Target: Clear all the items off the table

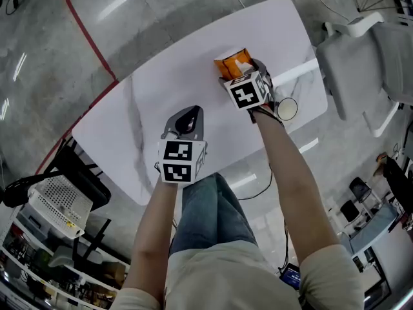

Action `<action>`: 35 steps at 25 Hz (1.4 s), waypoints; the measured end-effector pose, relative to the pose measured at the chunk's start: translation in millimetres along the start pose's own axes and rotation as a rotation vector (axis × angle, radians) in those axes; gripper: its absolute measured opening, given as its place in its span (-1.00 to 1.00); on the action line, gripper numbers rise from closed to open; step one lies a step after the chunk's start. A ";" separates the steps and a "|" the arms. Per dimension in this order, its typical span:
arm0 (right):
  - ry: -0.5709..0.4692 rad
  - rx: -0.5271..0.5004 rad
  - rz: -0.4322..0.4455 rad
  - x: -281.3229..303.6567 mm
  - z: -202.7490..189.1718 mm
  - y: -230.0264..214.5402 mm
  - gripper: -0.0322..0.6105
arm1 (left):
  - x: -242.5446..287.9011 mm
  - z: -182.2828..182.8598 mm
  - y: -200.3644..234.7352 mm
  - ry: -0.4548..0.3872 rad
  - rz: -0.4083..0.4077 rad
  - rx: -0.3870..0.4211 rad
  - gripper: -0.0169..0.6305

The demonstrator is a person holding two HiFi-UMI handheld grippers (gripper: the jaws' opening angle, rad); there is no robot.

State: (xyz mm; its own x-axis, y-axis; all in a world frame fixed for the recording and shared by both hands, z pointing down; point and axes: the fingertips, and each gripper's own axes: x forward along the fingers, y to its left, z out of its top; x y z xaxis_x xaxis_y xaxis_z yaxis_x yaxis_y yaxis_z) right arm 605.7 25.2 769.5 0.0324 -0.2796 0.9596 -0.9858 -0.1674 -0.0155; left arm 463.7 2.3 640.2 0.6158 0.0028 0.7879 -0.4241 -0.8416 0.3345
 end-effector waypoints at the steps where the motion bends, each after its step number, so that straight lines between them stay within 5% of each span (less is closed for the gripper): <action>1: 0.003 -0.006 -0.004 2.1 -0.1 -0.2 0.63 | 0.7 -1.3 0.2 0.002 -0.001 0.000 -0.92; 15: 0.021 -0.012 -0.026 -14.6 0.0 6.0 0.24 | -19.2 -18.9 -3.3 0.001 -0.001 -0.007 -0.92; 35: -0.108 -0.086 -0.073 -123.2 -4.4 42.5 0.19 | -81.1 -27.4 -33.9 -0.074 -0.001 0.028 -0.92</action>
State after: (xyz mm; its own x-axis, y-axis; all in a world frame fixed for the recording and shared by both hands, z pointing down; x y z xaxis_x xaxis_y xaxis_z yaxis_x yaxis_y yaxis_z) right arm 559.1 56.7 651.8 0.1172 -0.3702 0.9215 -0.9905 -0.1104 0.0817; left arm 409.9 45.5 579.2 0.6642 -0.0354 0.7467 -0.4050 -0.8566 0.3197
